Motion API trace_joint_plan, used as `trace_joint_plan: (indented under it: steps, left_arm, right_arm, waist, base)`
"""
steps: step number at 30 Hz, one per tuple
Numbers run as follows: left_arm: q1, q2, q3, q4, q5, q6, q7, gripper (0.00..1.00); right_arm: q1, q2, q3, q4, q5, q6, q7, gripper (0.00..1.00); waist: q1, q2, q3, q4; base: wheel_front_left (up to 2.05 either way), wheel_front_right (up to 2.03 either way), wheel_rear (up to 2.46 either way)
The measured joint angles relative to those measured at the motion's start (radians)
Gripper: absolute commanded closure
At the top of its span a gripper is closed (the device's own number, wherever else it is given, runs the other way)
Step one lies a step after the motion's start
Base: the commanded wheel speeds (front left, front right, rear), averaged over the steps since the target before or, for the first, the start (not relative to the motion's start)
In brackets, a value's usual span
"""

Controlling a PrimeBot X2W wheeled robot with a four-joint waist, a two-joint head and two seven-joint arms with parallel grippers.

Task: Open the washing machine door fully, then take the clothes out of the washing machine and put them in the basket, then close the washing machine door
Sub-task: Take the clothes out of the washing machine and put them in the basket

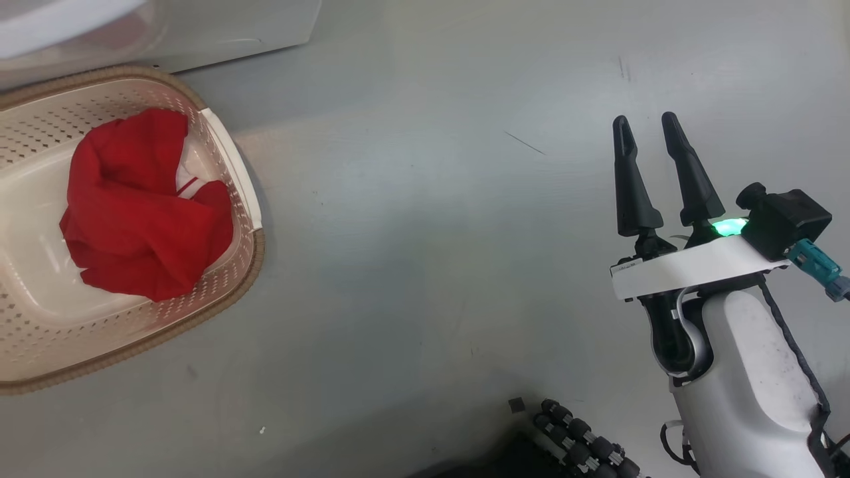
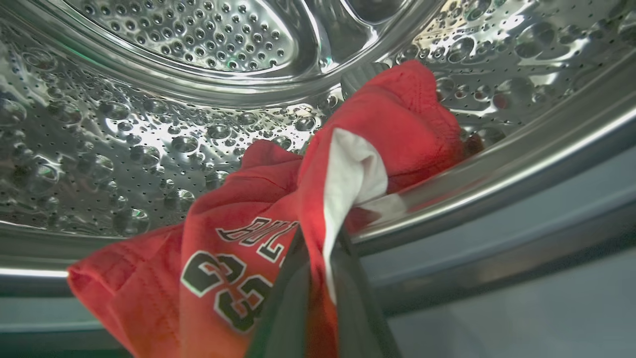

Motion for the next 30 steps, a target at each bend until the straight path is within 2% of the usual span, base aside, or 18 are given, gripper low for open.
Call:
trace_joint_plan:
  steps: [6, 13, 30]
  left_arm:
    - [0.0, -0.022, -0.007, 0.033, -0.003, 0.0, -0.055, 1.0]
    - [0.014, -0.075, -0.021, 0.063, -0.015, -0.007, -0.132, 1.0]
    - [0.183, -0.165, -0.056, 0.119, -0.049, -0.077, -0.328, 1.0]
  right_arm:
    - [0.0, 0.0, -0.004, 0.006, -0.007, 0.0, 0.0, 0.0]
    - [0.0, 0.0, -0.016, 0.017, -0.019, 0.0, 0.0, 0.0]
    - [0.017, -0.017, -0.035, 0.04, -0.053, 0.0, 0.0, 0.0]
  waist:
    - [0.0, 0.0, -0.029, 0.012]
    - [-0.0001, 0.0, -0.073, 0.033]
    - [-0.0001, 0.0, -0.22, 0.114]
  base:
    - [0.0, 0.0, 0.0]
    - [0.0, 0.0, 0.0]
    - [0.0, 0.0, 0.0]
